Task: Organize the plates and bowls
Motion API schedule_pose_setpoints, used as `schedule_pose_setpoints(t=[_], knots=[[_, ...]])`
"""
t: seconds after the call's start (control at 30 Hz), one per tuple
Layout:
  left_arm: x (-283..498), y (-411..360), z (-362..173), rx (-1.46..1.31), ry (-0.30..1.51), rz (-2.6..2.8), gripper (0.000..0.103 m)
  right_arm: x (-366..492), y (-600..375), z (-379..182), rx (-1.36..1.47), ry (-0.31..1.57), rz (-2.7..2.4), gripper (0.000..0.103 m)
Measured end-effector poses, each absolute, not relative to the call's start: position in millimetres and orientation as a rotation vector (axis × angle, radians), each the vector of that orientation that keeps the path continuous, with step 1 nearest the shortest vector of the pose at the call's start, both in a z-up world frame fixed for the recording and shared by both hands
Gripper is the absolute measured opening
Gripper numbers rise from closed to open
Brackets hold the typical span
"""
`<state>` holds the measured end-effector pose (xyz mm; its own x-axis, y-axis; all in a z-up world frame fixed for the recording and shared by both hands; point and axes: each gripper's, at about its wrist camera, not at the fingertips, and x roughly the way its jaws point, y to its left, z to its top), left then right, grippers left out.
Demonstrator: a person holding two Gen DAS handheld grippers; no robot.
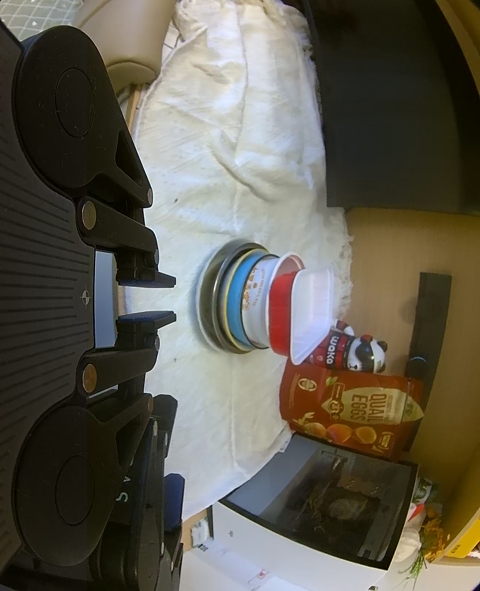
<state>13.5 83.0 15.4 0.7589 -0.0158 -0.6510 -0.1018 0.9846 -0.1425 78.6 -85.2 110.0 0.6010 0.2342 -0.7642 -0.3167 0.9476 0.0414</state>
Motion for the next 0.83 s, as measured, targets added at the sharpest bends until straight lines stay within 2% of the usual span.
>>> schedule_pose_setpoints(t=[0.47,0.83], knots=[[22.2,83.5,15.4,-0.168,0.705,0.050,0.017,86.6,-82.9,109.3,-0.108,0.872,0.328,0.086],[55.5,96.1,7.7,-0.197,0.724,0.084,0.017,127.6,-71.6,102.8,-0.135,0.895,0.358,0.086]])
